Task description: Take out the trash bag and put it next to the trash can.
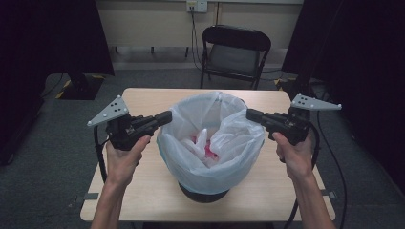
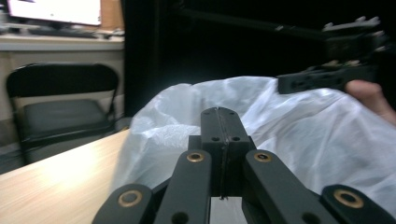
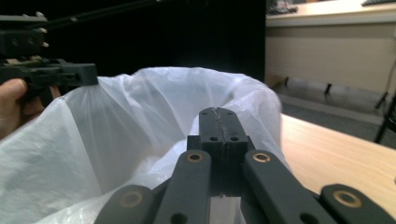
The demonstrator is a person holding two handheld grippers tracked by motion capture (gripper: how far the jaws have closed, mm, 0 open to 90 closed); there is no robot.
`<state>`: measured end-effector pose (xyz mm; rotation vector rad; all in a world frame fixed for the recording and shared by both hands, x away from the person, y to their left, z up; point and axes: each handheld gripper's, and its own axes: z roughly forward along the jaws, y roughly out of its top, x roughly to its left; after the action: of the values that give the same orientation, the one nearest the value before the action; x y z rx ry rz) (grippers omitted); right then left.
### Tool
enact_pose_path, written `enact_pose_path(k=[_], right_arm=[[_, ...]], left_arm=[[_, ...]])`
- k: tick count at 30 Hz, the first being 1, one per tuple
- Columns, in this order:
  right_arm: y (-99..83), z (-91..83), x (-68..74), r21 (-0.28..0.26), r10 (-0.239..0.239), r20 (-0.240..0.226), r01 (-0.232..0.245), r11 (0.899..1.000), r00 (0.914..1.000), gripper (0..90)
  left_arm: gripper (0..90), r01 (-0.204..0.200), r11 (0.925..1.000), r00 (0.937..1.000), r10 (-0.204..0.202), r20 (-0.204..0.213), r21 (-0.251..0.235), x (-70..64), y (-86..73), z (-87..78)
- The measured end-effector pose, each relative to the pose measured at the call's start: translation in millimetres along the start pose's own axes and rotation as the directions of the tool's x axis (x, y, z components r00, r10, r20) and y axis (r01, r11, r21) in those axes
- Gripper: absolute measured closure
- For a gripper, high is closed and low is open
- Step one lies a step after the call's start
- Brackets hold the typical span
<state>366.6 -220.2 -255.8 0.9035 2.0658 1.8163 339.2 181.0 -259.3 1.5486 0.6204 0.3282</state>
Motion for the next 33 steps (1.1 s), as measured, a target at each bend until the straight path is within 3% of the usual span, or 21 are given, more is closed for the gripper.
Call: enact_pose_path(k=[1,8,9,11,12,15,18,20,24,26,28,31,33], right_arm=[[6.1,1.0,4.0,-0.013,-0.004,-0.025,0.004,1.0,0.9997,90.0],[22.1,12.8,18.0,-0.021,-0.007,-0.107,0.005,1.0,0.9942,90.0],[25.2,18.0,22.6,-0.02,-0.007,-0.138,0.004,1.0,0.9905,90.0],[26.8,20.4,25.1,-0.02,-0.01,-0.149,0.007,1.0,0.9888,90.0],[30.5,24.2,30.4,-0.018,-0.017,-0.169,0.014,1.0,0.9855,90.0],[38.6,28.8,39.1,-0.026,-0.03,-0.196,0.026,0.999,0.9801,90.0],[43.1,31.5,45.8,-0.025,-0.044,-0.223,0.04,0.999,0.9737,90.0],[41.0,37.1,54.0,-0.013,-0.047,-0.273,0.045,0.999,0.9608,90.0],[34.3,42.6,57.2,0.005,-0.042,-0.291,0.045,0.999,0.9559,90.0],[31.9,45.7,56.4,0.017,-0.037,-0.305,0.044,0.999,0.9516,75.9],[31.3,48.2,56.1,0.037,-0.026,-0.288,0.039,0.999,0.9572,64.2],[32.0,50.4,55.5,0.053,0.008,-0.314,0.009,0.999,0.9493,52.9],[32.8,53.2,57.4,0.076,0.019,-0.305,0.004,0.997,0.9522,48.1]], left_arm=[[90.0,-0.018,0.9998,0.9998,0.018,0.002,0.002,-4.9,5.1,3.5],[90.0,-0.032,0.9994,0.997,0.033,0.07,-0.013,-22.2,20.6,18.9],[90.0,-0.033,0.9993,0.9958,0.034,0.084,-0.014,-25.2,23.2,21.6],[90.0,-0.045,0.9989,0.995,0.046,0.089,-0.015,-31.1,29.2,26.7],[90.0,-0.037,0.999,0.9917,0.04,0.122,-0.027,-35.7,35.3,31.9],[90.0,-0.028,0.9984,0.9869,0.035,0.157,-0.05,-42.9,44.5,38.9],[90.0,-0.041,0.9975,0.9864,0.049,0.157,-0.058,-48.2,48.1,43.0],[90.0,-0.041,0.9977,0.9866,0.049,0.156,-0.055,-51.3,47.7,47.1],[90.0,-0.027,0.9986,0.985,0.034,0.169,-0.046,-50.8,43.4,55.1],[90.0,-0.036,0.9987,0.9856,0.041,0.164,-0.036,-51.2,42.9,56.9],[90.0,-0.043,0.9988,0.9869,0.046,0.154,-0.025,-51.1,42.6,59.0],[90.0,-0.033,0.9993,0.9867,0.035,0.159,-0.021,-49.6,41.6,62.0],[90.0,-0.038,0.9992,0.9858,0.039,0.163,-0.013,-50.9,40.5,65.2]])
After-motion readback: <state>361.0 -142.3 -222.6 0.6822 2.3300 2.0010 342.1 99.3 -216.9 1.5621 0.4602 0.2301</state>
